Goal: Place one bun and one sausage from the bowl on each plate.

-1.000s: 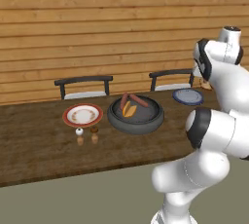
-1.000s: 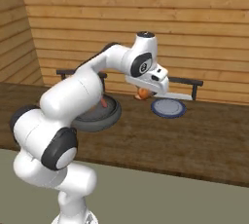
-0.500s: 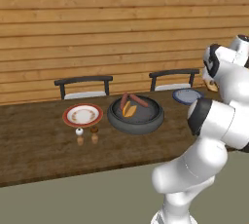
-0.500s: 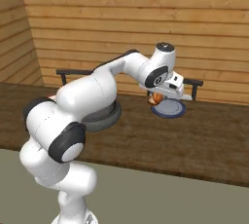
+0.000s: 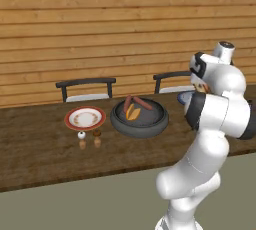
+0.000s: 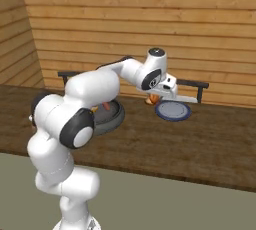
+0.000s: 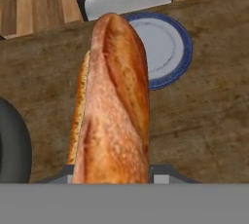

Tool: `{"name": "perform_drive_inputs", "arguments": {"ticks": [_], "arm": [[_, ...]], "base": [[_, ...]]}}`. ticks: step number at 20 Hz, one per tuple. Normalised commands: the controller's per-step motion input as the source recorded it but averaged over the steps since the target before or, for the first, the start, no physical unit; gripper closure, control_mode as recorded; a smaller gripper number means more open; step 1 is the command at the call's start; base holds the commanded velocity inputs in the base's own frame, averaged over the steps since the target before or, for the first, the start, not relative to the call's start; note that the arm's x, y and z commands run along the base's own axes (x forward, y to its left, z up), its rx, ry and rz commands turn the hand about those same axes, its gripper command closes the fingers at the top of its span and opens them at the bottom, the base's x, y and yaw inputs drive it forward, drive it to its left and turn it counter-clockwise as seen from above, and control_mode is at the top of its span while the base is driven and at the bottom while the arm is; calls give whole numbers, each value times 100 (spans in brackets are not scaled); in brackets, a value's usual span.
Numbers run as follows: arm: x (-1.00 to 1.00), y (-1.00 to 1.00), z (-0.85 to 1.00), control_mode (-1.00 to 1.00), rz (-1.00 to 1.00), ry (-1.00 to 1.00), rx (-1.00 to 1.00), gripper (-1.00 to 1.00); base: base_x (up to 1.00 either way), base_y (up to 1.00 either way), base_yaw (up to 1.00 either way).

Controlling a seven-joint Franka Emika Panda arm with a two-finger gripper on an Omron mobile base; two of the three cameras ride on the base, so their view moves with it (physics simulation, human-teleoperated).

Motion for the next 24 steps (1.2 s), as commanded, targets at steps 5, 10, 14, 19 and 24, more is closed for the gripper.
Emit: {"name": "perform_drive_inputs", "arguments": {"ticks": [5, 10, 14, 19, 24], "arm": [[42, 0, -26, -100, 0, 11, 0, 100], [28, -1, -23, -100, 3, 15, 0, 100], [55, -18, -12, -100, 3, 7, 0, 100], [56, -29, -29, -100, 10, 3, 0, 100], [55, -27, -22, -100, 12, 1, 0, 100]], "base": [[0, 0, 0], [0, 0, 0], [0, 0, 0], [0, 0, 0], [0, 0, 0]]}}
